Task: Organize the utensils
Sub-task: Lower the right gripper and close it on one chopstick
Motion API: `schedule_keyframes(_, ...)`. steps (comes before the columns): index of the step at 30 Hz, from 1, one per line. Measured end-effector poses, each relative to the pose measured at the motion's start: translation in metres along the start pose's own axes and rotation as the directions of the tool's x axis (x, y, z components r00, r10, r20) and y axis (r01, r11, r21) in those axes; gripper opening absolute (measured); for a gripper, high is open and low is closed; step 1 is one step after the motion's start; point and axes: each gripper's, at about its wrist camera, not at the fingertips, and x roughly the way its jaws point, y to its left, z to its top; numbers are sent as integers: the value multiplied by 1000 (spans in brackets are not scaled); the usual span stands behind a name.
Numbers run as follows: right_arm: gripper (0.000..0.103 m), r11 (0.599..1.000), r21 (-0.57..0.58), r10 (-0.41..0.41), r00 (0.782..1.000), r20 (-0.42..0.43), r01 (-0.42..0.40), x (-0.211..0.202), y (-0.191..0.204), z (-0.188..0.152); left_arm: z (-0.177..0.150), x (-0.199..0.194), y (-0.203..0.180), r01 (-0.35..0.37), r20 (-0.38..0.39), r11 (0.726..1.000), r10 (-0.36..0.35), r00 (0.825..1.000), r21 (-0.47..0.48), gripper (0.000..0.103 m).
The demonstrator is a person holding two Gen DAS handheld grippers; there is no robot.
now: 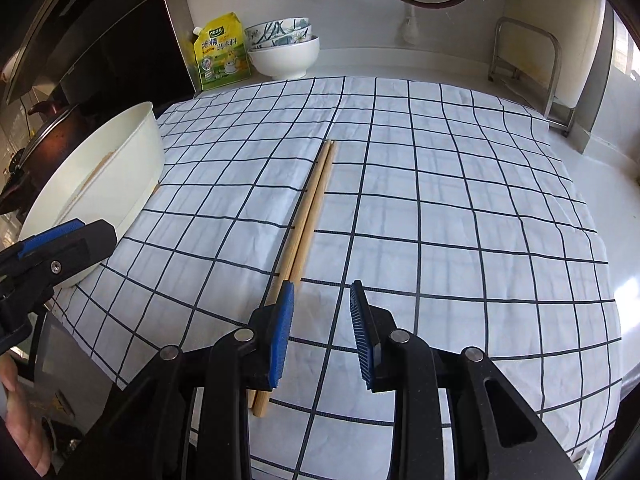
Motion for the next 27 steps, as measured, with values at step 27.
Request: schedule_keyframes(27, 7, 996, -81, -45, 999, -13, 43, 12, 8, -4, -4, 15, -8, 13, -39, 1000, -13, 999, -2, 67)
